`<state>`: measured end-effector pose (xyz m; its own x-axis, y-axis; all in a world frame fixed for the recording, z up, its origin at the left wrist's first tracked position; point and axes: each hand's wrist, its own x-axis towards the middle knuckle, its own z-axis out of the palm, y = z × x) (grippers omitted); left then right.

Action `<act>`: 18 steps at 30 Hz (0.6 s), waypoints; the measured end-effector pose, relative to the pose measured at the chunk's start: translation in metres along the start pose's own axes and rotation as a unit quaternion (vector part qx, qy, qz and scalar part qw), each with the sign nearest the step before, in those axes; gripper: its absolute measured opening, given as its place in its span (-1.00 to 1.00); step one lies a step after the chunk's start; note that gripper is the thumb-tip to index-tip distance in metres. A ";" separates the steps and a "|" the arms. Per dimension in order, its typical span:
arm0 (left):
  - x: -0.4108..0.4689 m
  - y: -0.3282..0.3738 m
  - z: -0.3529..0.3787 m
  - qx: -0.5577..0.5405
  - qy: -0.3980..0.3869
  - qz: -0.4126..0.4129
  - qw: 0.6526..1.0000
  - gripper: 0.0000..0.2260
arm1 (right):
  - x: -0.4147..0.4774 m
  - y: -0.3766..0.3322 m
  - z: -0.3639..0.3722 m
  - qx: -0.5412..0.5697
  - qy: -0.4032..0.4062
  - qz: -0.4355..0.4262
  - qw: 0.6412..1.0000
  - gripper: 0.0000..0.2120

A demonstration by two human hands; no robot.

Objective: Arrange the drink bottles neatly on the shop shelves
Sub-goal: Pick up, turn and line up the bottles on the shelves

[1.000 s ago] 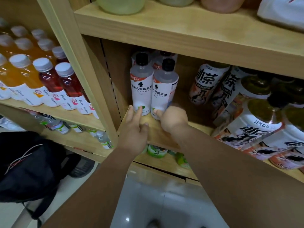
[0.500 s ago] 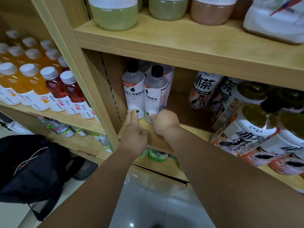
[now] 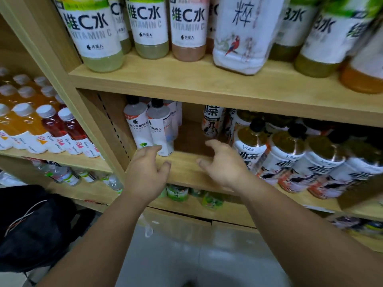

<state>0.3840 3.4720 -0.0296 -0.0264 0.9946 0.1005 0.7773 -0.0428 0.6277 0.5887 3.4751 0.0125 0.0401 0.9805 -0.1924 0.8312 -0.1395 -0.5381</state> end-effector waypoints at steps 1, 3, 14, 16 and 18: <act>-0.007 0.012 -0.003 0.014 0.002 0.021 1.000 -0.56 | -0.018 0.009 -0.012 0.000 0.013 -0.006 1.000 -0.41; -0.021 0.040 -0.003 0.014 0.009 0.044 0.999 -0.61 | -0.050 0.025 -0.037 0.003 0.037 -0.012 0.999 -0.50; -0.124 0.270 0.050 -0.029 0.044 0.204 0.977 -0.63 | -0.188 0.181 -0.199 -0.014 0.184 -0.032 0.982 -0.58; -0.148 0.320 0.069 -0.031 0.040 0.233 0.971 -0.66 | -0.218 0.219 -0.233 0.004 0.210 -0.028 0.977 -0.59; -0.170 0.369 0.088 -0.025 0.033 0.266 0.963 -0.65 | -0.249 0.257 -0.265 0.013 0.232 -0.025 0.972 -0.64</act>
<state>0.7306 3.2952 0.1170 0.3251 0.8230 0.4658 0.6608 -0.5501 0.5106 0.9394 3.2323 0.1398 0.2509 0.9419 0.2232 0.8244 -0.0870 -0.5593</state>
